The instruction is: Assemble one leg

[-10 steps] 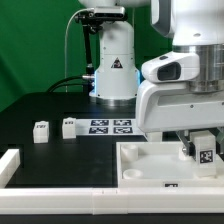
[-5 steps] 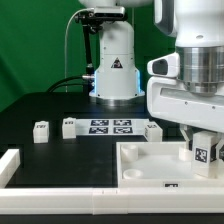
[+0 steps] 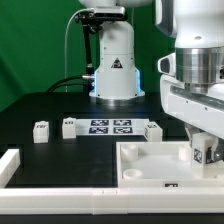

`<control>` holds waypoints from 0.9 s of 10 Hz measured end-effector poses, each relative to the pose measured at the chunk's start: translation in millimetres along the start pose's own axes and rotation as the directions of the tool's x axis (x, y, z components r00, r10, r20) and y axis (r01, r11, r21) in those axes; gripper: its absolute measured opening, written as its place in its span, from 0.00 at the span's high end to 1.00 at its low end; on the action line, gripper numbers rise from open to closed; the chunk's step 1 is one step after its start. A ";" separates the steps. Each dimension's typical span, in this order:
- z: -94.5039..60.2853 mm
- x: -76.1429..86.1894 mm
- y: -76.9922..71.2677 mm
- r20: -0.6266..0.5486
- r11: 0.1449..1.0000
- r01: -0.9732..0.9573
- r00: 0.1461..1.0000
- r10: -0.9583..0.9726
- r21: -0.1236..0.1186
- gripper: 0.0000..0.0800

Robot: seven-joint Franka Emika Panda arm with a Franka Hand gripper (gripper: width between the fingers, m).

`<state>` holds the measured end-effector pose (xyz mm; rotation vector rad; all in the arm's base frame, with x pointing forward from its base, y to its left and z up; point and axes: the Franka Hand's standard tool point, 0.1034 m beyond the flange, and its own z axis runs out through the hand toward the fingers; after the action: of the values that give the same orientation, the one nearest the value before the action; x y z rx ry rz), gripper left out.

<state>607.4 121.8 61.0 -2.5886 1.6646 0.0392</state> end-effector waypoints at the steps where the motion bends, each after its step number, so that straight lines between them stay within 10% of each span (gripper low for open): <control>1: 0.0 -0.1 0.0 0.000 0.999 0.045 0.999 -0.045 0.000 0.37; 4: -0.3 -2.2 -0.7 -0.001 0.945 0.326 0.945 -0.326 0.000 0.20; 9: -0.5 -0.4 -0.1 0.000 0.609 0.793 0.609 -0.793 -0.003 0.19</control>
Offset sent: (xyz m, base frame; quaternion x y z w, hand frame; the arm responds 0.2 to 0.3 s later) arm -0.0026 0.0041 0.0034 0.0080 -0.0013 -0.3348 0.9423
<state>607.3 122.2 61.6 -3.0568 0.3485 -0.0076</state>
